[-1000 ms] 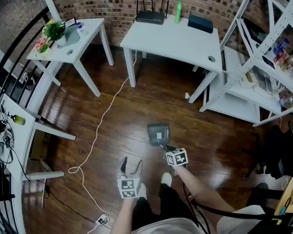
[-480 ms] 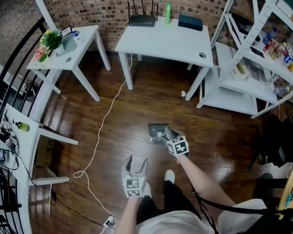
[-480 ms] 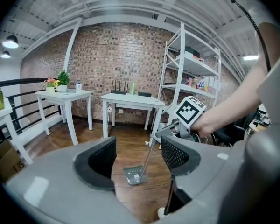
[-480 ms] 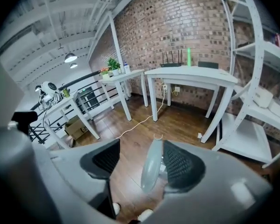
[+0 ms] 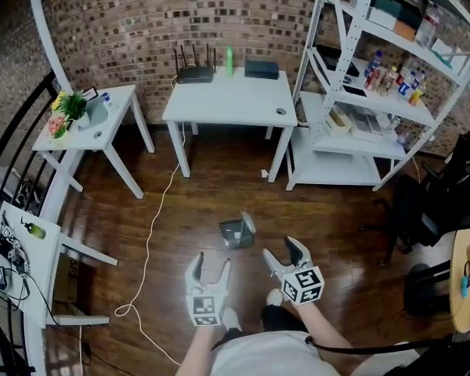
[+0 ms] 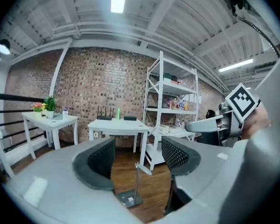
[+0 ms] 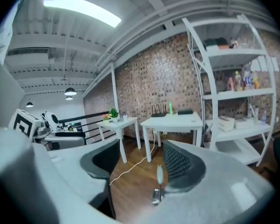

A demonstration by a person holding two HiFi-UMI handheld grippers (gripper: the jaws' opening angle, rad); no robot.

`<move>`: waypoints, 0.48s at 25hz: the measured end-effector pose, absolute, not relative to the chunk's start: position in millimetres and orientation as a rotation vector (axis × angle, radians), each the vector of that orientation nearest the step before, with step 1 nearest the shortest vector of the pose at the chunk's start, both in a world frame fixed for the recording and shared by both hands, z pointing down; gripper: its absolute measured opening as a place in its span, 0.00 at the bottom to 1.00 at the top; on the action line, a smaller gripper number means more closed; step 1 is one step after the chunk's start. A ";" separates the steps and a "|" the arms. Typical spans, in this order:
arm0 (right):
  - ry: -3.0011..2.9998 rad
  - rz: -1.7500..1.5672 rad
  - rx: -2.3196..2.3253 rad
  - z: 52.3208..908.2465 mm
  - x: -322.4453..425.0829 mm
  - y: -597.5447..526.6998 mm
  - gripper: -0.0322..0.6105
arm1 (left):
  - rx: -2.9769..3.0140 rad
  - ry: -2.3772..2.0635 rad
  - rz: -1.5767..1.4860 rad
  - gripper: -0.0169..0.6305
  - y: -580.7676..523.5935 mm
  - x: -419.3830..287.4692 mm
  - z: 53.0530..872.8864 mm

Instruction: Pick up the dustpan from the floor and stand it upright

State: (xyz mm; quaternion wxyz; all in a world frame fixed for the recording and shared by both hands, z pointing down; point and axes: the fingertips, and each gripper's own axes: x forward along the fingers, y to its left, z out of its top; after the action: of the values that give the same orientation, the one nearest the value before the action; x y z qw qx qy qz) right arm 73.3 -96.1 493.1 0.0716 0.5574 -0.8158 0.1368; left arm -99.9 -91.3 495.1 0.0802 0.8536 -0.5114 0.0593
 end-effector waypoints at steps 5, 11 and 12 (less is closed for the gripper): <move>-2.489 0.063 1.786 389.5 88.1 -75.1 0.50 | 2.647 -1.645 0.052 0.53 -83.8 -93.8 406.0; -2.498 -0.127 1.762 332.9 84.0 -67.5 0.50 | 2.643 -1.766 -0.060 0.50 -77.4 -72.2 349.1; -2.515 -0.114 1.770 330.8 88.5 -65.8 0.49 | 2.653 -1.773 -0.055 0.50 -74.2 -62.5 345.3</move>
State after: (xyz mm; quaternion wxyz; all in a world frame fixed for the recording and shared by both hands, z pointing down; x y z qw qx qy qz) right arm 88.5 -65.8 330.8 0.0321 0.5748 -0.8168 -0.0369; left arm -62.5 -74.2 345.3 -0.0249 0.8309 -0.5555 -0.0171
